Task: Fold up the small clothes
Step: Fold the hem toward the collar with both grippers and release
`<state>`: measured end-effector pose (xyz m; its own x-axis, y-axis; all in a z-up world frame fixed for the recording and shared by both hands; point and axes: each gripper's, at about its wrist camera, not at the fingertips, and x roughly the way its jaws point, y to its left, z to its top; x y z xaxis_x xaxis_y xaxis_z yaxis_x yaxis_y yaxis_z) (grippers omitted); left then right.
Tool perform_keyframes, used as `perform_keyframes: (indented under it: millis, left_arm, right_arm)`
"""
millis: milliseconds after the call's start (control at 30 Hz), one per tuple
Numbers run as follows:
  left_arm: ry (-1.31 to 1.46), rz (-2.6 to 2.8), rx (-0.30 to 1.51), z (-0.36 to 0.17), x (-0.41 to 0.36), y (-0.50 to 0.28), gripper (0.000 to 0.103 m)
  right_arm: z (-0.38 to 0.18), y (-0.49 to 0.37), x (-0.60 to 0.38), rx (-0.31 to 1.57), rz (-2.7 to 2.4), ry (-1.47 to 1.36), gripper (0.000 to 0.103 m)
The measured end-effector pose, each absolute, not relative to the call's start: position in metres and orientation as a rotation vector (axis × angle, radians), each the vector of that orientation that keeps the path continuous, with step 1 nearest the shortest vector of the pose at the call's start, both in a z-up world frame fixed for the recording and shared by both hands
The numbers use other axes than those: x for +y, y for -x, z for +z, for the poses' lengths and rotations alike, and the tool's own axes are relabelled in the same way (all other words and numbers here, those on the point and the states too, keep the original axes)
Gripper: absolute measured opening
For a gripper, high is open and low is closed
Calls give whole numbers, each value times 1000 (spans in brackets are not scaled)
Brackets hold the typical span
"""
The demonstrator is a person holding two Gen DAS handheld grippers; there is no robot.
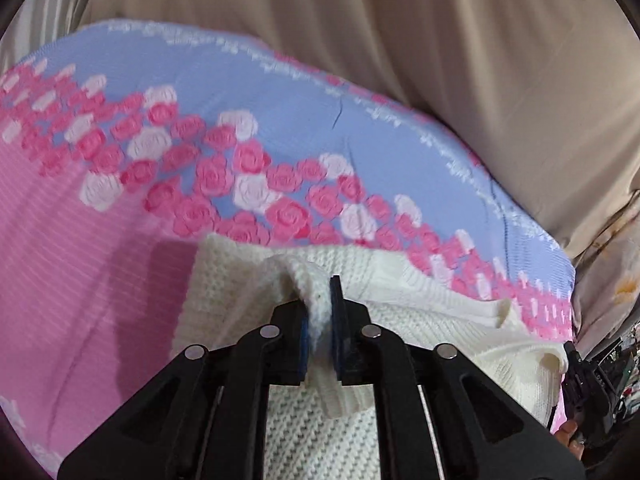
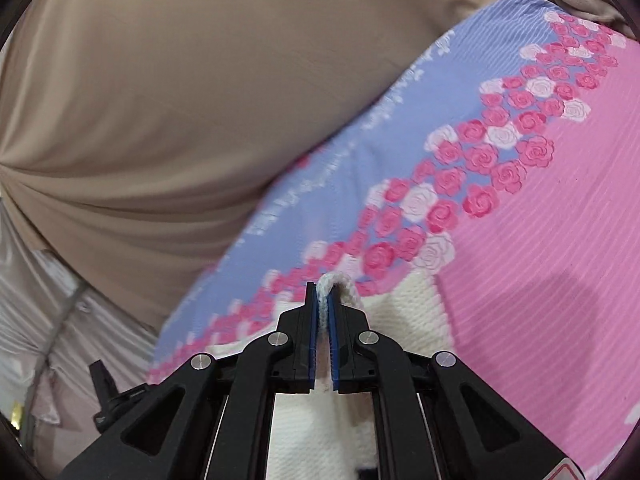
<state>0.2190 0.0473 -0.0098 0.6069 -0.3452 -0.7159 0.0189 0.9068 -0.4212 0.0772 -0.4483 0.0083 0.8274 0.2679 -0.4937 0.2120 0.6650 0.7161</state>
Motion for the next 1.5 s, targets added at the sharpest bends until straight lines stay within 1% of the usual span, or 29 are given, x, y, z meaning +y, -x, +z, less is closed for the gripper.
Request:
perform_keyframes:
  millis: [67,100,133,167,200,233,300,333,367,467,567,600,633,667,700,733,767,800,833,933,1000,1100,1200,1267,1367,1400,1433,1467,1500]
  left_arm:
    - [402,-223,884,-9,49,-215,11]
    - [402,-233,876,-7,50,-212,15]
    - [405,-241,863,-3,54,-207,19]
    - [406,-233,839,4,60,-199,26]
    - [405,-217,812,13,64,-189,46]
    - [407,-194,763,24,72,-174,64]
    - [380,-184,702,36,88,-141,76]
    - [363,-188,700,38,94,-127,80]
    - [344,-189,708,38,99,-115,80]
    - [331,-198,783,18,115,-78,81]
    - [374,-216,875,-14,120,-58,80]
    - [375,-231,892,-22,119,-57,78]
    - [375,-228,899,-26,116,-56,71]
    - [377,-236,901,-29,114,-56,67]
    - [377,-249,896,-30,111,-55,56]
    - [374,-247,888,-29,108,-55,50]
    - [365,-240,878,-27,107,-56,46]
    - [355,-239,868,-23,106,-54,35]
    - [352,-243,861,-21,104,-53,30]
    - [338,-251,840,-9,110,-39,20]
    - [326,-261,849,-3,119,-23,16]
    - [313,-259,900,-8,129,-4,15]
    - [302,-236,990,-34,133,15,15]
    - [302,-228,990,-38,134,25,16]
    - [303,-232,994,-34,134,29,17]
    - [292,-234,984,-28,134,31,20]
    - [288,-226,968,-22,134,32,23]
    - [291,-219,942,-12,136,33,23]
    - [298,-219,920,-5,139,34,27]
  right_arm:
    - [10,-75,-448,609,38,-860,12]
    - [15,-70,-448,588,31,-854,15]
    - [24,-60,-449,541,6,-834,26]
    - [34,-48,-449,503,-2,-817,35]
    - [44,-33,-450,466,8,-801,51]
    - [51,-19,-449,448,27,-789,55]
    - [58,14,-442,479,46,-729,55]
    - [57,28,-437,502,38,-694,55]
    - [55,44,-430,530,29,-660,57]
    - [27,91,-411,620,9,-600,59]
    - [3,108,-396,712,13,-595,59]
    - [-2,109,-393,726,19,-598,59]
    - [-3,107,-390,739,24,-596,59]
    - [-1,103,-387,737,32,-591,59]
    - [1,99,-383,729,44,-580,59]
    - [4,94,-380,731,38,-568,59]
    - [4,90,-376,742,30,-557,50]
    - [4,85,-372,754,35,-548,39]
    - [5,82,-369,761,44,-545,8]
    - [23,101,-370,693,66,-541,8]
    - [36,123,-378,662,54,-532,8]
    - [36,154,-392,695,0,-526,7]
    - [10,170,-395,809,-56,-519,7]
    - [-9,175,-392,865,-73,-520,7]
    - [-6,175,-390,873,-72,-497,8]
    - [-2,174,-390,868,-77,-490,9]
    - [3,172,-391,855,-79,-489,13]
    - [12,171,-392,833,-90,-476,15]
    - [20,170,-393,808,-105,-461,15]
